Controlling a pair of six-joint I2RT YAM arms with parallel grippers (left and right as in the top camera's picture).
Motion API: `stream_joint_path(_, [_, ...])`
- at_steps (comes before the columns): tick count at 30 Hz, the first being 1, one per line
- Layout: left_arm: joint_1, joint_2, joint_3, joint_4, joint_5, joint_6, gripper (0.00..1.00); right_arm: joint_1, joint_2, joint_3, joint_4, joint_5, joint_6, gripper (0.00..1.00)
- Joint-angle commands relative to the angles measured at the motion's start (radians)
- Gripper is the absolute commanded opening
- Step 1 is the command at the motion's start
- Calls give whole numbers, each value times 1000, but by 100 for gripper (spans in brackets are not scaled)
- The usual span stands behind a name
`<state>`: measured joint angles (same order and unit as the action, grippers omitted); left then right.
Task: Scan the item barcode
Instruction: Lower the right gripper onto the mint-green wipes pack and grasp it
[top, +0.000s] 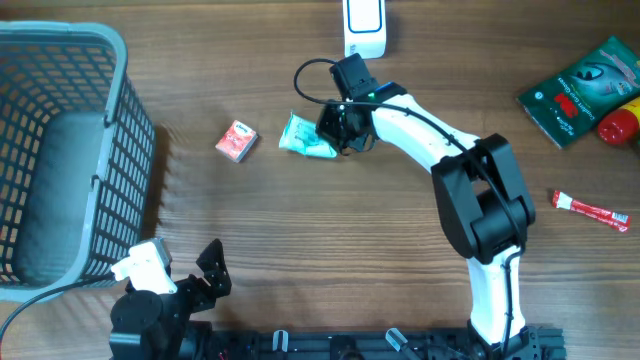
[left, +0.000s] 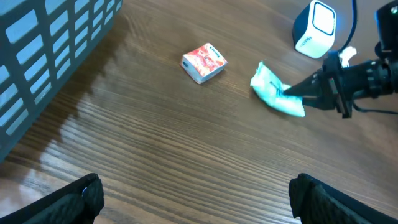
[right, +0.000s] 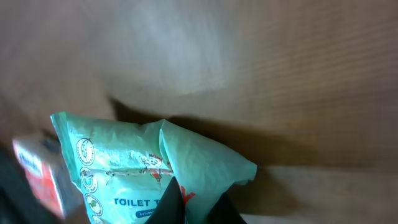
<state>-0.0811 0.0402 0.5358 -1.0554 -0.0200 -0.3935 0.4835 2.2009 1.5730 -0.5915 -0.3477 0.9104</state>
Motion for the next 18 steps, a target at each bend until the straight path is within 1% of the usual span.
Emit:
stream_joint_path(1, [6,-4,-1,2,4,20,100,-42,-12,-28,-89,-291,-96,4])
stream_joint_path(4, [6,-4,-1,2,4,20,100,-97,-57,-28,-230,-609,-99,4])
stream_joint_path(6, [6,-4,-1,2,4,20,100,-124,-62,-28,-327,-765,-102,5])
stream_joint_path(8, [6,-4,-1,2,4,20,100,-146,-62,-29,-501,-881,-104,4])
stream_joint_path(11, [6,-4,-1,2,4,20,100,-153,-62,-29,-688,-883,-111,4])
stream_joint_path(16, [6,-4,-1,2,4,20,100,-153,-62,-29,-707,-883,-183,4])
stream_joint_path(18, [6,-4,-1,2,4,20,100,-153,-62,-29,-763,-905,-258,4])
